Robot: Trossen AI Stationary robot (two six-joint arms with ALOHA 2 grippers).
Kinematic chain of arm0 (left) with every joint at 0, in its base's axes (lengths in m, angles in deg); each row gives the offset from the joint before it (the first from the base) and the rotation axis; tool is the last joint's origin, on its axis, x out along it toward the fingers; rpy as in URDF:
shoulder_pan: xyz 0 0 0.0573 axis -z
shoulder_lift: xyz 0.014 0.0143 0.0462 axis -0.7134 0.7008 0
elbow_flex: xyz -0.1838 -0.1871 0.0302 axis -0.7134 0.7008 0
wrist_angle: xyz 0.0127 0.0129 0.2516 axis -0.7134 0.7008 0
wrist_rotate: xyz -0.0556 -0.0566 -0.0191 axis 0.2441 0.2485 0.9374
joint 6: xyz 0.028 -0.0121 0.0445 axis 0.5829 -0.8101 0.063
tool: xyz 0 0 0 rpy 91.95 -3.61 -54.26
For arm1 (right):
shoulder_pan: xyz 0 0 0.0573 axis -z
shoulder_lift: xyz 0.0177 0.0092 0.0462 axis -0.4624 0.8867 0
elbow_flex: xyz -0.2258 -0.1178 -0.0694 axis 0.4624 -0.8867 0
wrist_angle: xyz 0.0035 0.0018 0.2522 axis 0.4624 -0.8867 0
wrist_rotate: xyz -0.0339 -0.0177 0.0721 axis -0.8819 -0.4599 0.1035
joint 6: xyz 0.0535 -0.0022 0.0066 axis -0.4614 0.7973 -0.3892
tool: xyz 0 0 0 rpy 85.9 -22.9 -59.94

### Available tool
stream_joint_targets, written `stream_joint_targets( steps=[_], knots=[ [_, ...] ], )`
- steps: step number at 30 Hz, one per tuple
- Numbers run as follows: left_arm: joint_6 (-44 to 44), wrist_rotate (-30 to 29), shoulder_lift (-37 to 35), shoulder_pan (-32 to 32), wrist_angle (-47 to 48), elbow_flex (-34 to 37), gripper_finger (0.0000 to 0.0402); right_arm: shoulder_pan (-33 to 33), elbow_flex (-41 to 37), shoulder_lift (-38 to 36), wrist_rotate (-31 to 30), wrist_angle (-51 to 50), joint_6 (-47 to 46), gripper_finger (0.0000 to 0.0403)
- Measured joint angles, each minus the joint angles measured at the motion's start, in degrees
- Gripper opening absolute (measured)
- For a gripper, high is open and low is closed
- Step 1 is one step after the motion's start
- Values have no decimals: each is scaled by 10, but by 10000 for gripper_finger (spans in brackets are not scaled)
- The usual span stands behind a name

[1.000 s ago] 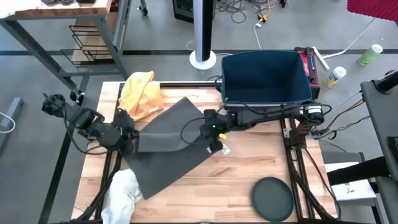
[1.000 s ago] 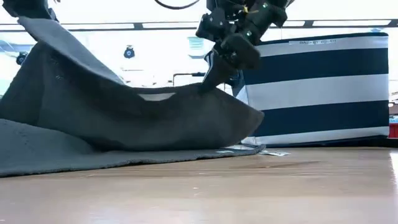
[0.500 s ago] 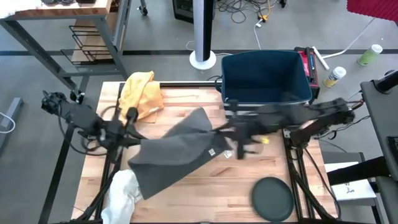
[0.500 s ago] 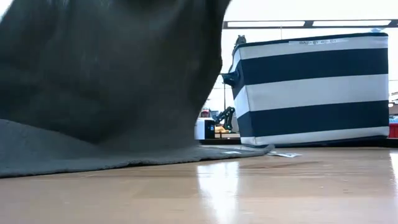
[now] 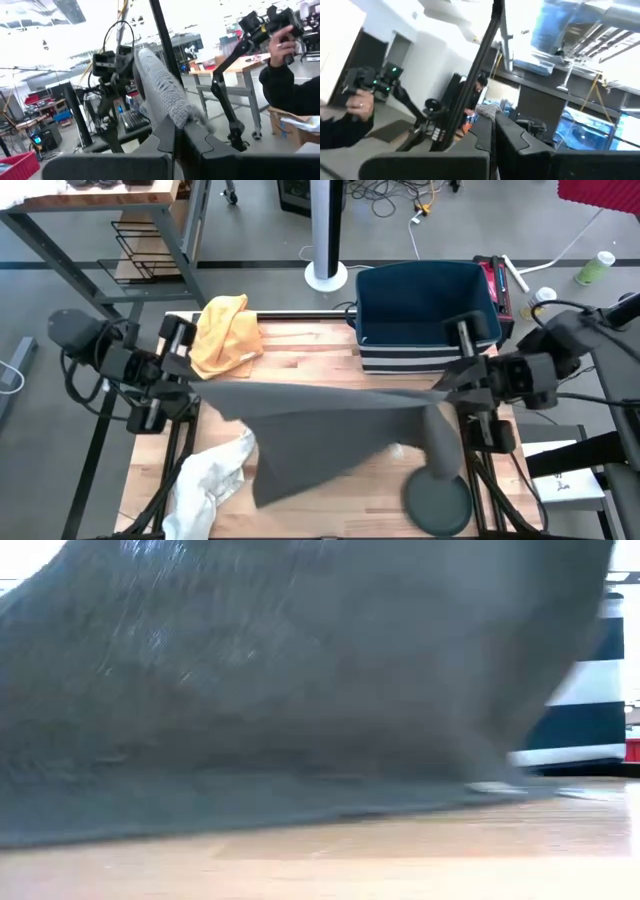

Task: Fold kitchen towel into neat rectangle
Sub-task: Fold the gray towel

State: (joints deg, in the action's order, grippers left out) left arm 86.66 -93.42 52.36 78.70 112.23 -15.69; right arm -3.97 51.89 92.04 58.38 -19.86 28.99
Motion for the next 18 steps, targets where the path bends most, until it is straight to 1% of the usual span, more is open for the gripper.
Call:
stream_joint_targets(
  steps=[2, 6, 8, 10, 12, 13, 16, 18],
  knots=[
    [-4, -34, 15, 0, 36, -36, 0, -4, 35, 17, -51, -24, 3, 0],
    [-14, -128, 30, 0, 120, -98, 0, -3, 93, 40, -196, -92, 34, 0],
    [-31, -173, 26, 0, 158, -106, 0, 5, 107, 47, -263, -135, 43, 0],
    [-54, -233, 21, 0, 210, -103, 0, 22, 105, 50, -310, -178, 45, 0],
    [-95, -284, 12, -1, 260, -87, 0, 44, 94, 51, -337, -227, 31, 0],
    [-116, -299, 7, -1, 279, -75, 0, 59, 86, 51, -343, -254, 17, 0],
    [-157, -332, -16, -1, 295, -27, 0, 117, 57, 47, -348, -317, -33, 0],
    [-173, -356, -37, -1, 292, 5, 0, 158, 31, 42, -350, -336, -59, 0]
  ],
)
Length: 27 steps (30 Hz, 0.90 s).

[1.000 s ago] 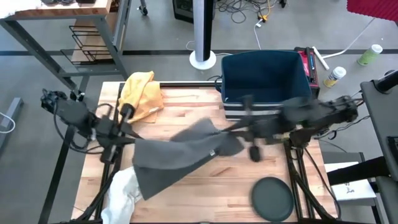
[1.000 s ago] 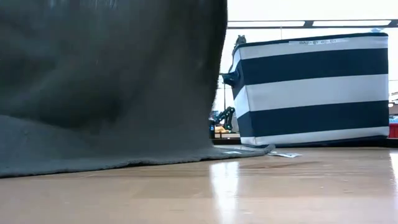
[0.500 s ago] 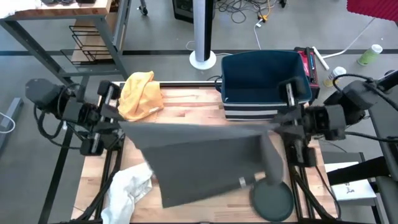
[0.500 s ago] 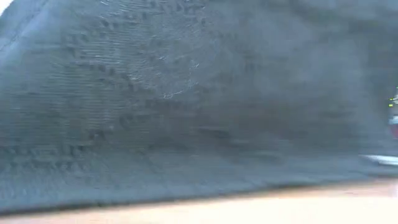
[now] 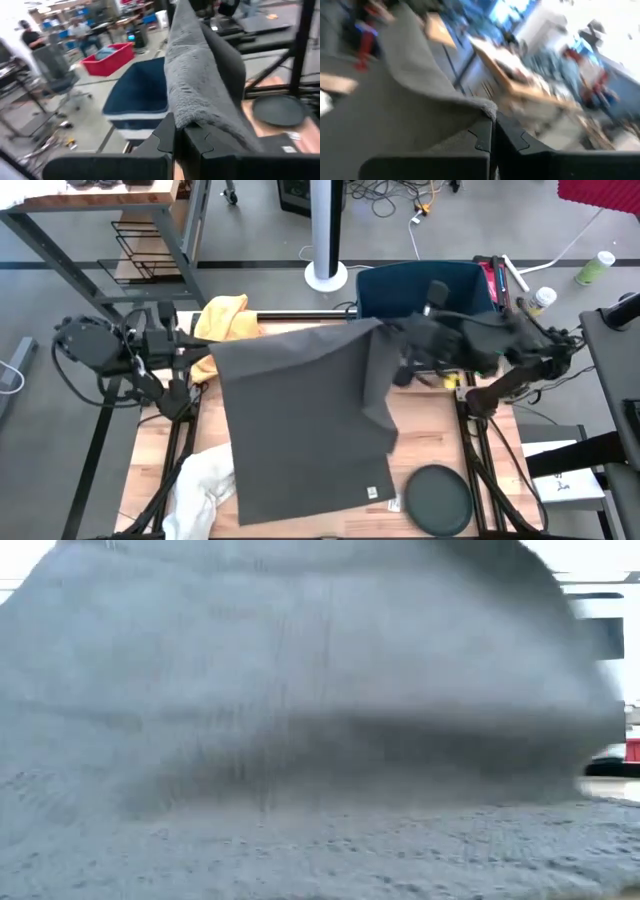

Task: Fold kitchen towel into neat rectangle
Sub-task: Fold the gray towel

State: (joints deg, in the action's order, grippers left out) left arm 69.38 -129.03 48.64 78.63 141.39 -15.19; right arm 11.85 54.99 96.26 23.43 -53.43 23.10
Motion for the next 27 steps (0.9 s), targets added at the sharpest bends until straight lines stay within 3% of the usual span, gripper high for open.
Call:
stream_joint_targets(
  steps=[3, 6, 10, 14, 20, 27],
  knots=[
    [-25, -50, -45, 0, 2, 53, 0, 57, -45, -6, 8, -3, -13, 0],
    [-50, -94, -84, 0, 1, 120, 0, 103, -94, -7, 56, 16, -17, 0],
    [-101, -97, -119, -4, -11, 224, 0, 146, -166, -5, 155, 80, -23, 0],
    [-158, -93, -145, -4, -22, 310, 0, 158, -227, 9, 211, 137, -39, 0],
    [-224, -23, -167, -4, -28, 390, 0, 132, -281, 24, 285, 151, -93, 0],
    [-271, 113, -170, -4, -48, 449, 0, 88, -333, 26, 291, 133, -142, 0]
  ],
)
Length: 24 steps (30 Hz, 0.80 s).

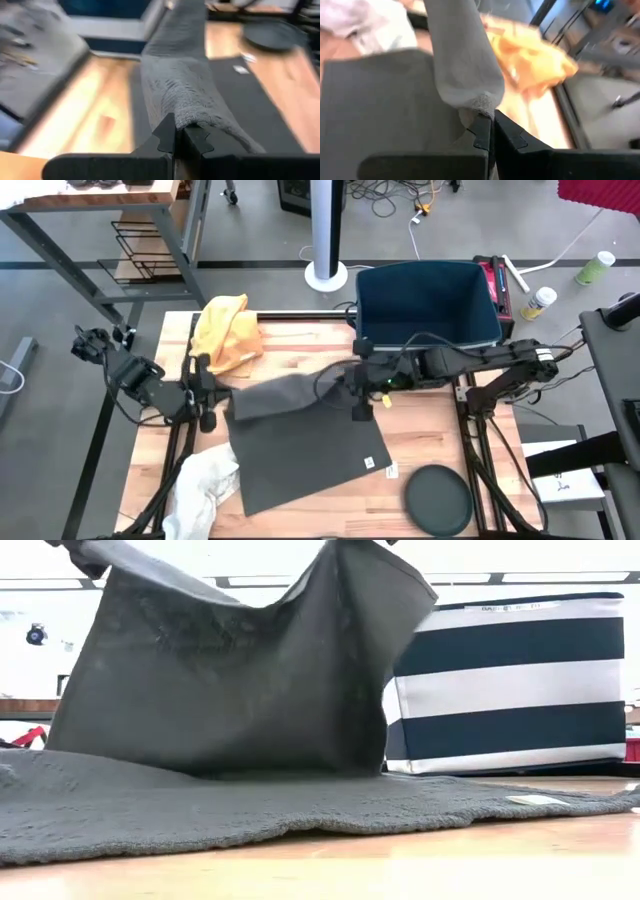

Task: Fold kitchen towel into neat rectangle
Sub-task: Fold the gray towel

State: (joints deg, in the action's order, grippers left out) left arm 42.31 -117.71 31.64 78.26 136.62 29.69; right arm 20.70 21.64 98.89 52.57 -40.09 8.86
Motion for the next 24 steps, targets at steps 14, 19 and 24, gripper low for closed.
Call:
stream_joint_targets(
  steps=[14, 19, 24],
  knots=[
    [-64, 94, 9, 0, 31, 14, 0, -11, -116, -2, -33, 5, 0, 0],
    [-64, -32, -11, 0, 119, -23, 0, 16, -80, -7, -137, 43, 107, 0],
    [-75, -78, -39, 0, 156, -49, 0, 46, -64, -7, -137, 104, 208, 0]
  ],
)
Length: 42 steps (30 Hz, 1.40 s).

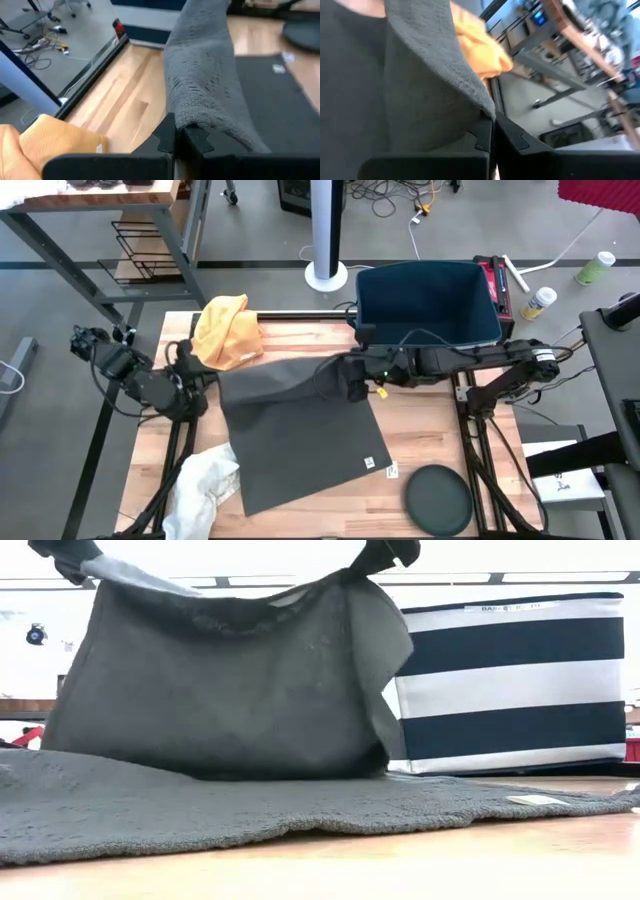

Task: Fold kitchen towel into neat rectangle
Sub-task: Fold the gray towel

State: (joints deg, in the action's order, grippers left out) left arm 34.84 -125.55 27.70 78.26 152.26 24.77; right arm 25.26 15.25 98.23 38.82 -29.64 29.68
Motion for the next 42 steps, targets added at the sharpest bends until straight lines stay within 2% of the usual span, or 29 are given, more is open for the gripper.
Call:
stream_joint_targets(
  steps=[3, 8, 13, 16, 19, 23, 27, 32, 38, 40, 42],
  knots=[
    [0, 15, -9, 0, -23, -1, 0, 14, 2, 0, 8, -2, 71, 0],
    [40, 28, -13, 0, -81, -1, 0, 49, 43, 0, -52, 14, 228, 0],
    [93, -6, -10, 0, -114, -10, 0, 80, 101, 1, -28, 25, 314, 0],
    [103, -38, -18, 0, -108, -31, 0, 83, 130, -1, 22, 15, 271, 0],
    [102, -40, -28, 0, -88, -47, 0, 84, 148, -3, 119, -52, 191, 0],
    [79, 39, -37, 1, -72, -37, 0, 82, 144, -3, 242, -130, 101, 0],
    [28, 120, -32, 1, -67, -4, 0, 75, 116, 2, 317, -198, 28, 0],
    [-26, 184, -23, 1, -67, 43, 0, 50, 56, 5, 351, -209, -40, 0],
    [-71, 222, -20, 1, -68, 65, 0, 29, -5, 15, 367, -209, -45, 0],
    [-80, 232, -20, 1, -70, 65, 0, 29, -11, 17, 339, -214, -36, 0],
    [-78, 236, -16, 0, -77, 66, 0, 29, -7, 17, 272, -233, -5, 0]
  ],
)
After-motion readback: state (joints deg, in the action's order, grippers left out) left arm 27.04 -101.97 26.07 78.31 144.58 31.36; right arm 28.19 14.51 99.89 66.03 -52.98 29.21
